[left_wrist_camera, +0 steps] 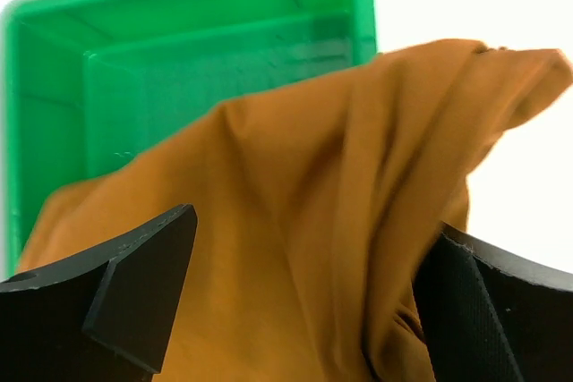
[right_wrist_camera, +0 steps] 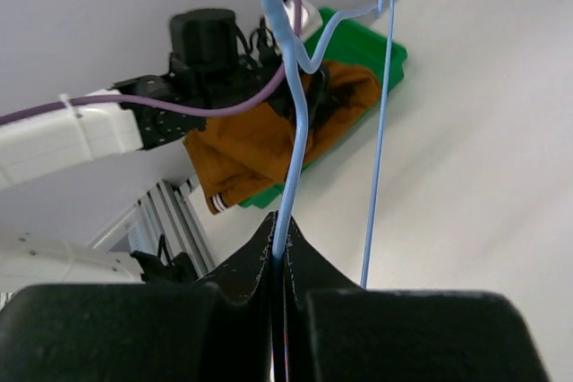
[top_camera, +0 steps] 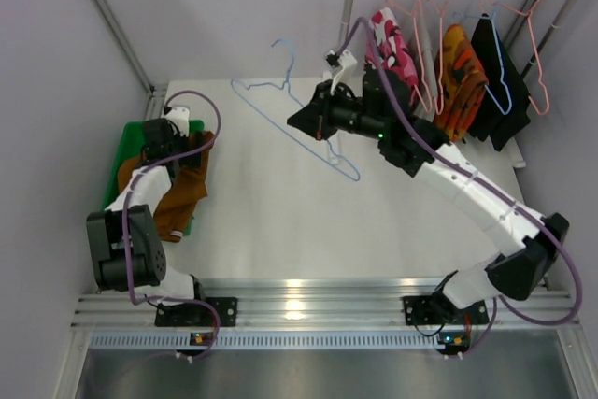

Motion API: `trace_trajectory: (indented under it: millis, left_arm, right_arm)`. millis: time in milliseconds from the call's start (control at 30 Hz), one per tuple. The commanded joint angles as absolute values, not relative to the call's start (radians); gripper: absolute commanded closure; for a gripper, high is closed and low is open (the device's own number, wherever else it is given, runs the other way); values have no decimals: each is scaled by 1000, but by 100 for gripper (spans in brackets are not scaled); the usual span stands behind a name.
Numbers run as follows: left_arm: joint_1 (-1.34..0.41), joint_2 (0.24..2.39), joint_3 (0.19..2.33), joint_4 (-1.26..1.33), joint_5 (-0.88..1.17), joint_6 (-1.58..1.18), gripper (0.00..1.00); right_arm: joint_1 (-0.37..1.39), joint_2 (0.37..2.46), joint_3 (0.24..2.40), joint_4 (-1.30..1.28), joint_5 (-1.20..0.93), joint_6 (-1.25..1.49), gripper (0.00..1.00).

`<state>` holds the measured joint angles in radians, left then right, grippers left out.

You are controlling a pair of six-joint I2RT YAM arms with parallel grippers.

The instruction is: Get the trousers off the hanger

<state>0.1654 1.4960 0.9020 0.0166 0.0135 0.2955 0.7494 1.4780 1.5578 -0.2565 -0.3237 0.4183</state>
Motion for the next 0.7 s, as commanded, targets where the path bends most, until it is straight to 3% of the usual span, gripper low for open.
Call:
trace_trajectory:
  millis: [0,167,367,533,667]
  left_arm:
    - [172,1428,1035,-141,100,209,1]
    - [172,1240,1290,-477,207,154,1]
    - [172,1039,1384,-624,317,103,1]
    - [172,922,1339,-632,290,72,1]
    - [170,907,1348,-653,284,32,1]
  right_arm:
    - [723,1335,1582,-278,-325,356,100]
    - [622,1140,1465,-340,-322,390,100]
    - [482,908,1356,-475,-341,405,100]
    - [474,836,1385,-644,-143,376,100]
    - [463,909,1426,-700,26,331,100]
